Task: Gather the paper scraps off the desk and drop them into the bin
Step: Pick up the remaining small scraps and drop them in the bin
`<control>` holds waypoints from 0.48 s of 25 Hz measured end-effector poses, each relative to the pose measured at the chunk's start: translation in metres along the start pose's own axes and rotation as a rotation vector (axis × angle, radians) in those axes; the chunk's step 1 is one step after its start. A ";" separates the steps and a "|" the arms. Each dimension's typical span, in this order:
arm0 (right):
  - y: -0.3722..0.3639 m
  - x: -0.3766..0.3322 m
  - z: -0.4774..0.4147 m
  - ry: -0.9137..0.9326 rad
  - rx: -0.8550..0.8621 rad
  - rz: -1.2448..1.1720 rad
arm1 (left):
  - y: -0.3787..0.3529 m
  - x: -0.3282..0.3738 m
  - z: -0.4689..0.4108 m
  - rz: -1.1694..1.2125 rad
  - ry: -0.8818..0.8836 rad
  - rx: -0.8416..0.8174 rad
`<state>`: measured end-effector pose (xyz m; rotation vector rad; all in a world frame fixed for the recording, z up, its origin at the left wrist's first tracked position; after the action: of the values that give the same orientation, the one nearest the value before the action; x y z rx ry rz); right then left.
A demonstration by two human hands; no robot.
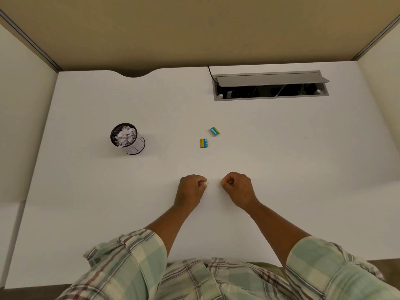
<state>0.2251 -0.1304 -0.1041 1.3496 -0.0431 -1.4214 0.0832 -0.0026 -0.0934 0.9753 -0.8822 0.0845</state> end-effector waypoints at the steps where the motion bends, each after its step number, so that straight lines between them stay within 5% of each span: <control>1: 0.002 0.001 0.000 -0.006 0.007 -0.002 | -0.001 0.004 -0.001 -0.057 -0.028 -0.017; 12: 0.009 -0.001 -0.005 -0.022 0.024 -0.005 | -0.023 0.022 -0.017 -0.330 -0.018 -0.236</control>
<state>0.2341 -0.1302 -0.0994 1.3541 -0.0714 -1.4441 0.1177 -0.0100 -0.0984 0.8888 -0.7183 -0.3038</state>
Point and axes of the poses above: each hand's wrist, its own z-axis away from the middle knuckle, its own y-axis out of the back of the hand, x = y × z, the point moved 7 cm from there along -z, towards the middle knuckle, and after that the axes turned 6 degrees about x, right-handed, at the moved point
